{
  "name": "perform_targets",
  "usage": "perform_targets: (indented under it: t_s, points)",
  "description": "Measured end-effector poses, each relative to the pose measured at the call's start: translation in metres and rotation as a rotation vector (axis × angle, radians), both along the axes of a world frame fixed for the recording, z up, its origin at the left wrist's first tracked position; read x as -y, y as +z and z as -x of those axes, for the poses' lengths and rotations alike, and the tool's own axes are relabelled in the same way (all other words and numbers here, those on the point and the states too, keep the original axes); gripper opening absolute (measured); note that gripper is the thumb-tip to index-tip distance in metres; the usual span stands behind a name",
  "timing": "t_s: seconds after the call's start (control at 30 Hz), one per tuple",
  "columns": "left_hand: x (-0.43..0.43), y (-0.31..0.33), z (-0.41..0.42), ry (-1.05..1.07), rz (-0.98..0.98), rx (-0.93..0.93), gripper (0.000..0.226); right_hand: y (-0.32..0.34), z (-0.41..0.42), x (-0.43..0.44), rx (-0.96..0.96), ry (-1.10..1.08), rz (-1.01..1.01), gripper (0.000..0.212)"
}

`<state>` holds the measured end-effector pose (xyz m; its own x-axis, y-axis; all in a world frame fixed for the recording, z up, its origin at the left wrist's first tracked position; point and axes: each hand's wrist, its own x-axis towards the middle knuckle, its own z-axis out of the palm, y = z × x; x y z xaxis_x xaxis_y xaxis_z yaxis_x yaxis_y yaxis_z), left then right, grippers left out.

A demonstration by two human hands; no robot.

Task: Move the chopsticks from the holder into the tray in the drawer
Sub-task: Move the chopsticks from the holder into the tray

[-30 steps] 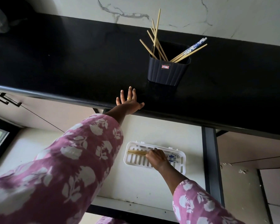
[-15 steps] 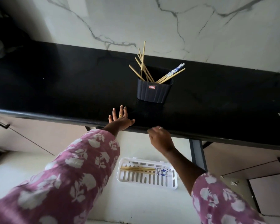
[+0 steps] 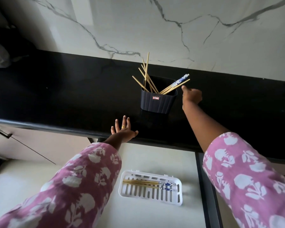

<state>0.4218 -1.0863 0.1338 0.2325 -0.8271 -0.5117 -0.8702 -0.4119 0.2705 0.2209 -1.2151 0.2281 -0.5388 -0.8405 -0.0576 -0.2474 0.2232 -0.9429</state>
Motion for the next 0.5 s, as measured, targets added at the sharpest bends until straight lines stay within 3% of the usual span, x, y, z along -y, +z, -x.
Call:
perform_targets:
  t_s: [0.1, 0.3, 0.5]
  points:
    - [0.002, -0.003, -0.001, -0.009, -0.005, -0.003, 0.075, -0.011, 0.005, 0.028, 0.135, -0.003, -0.025, 0.039]
    - [0.004, -0.003, -0.002, -0.021, -0.017, 0.0, 0.075, 0.002, -0.008, 0.029, 0.167, 0.032, 0.022, 0.021]
    - [0.004, -0.004, -0.002, -0.013, -0.008, -0.001, 0.076, 0.018, -0.014, 0.022, 0.125, 0.042, 0.128, 0.018]
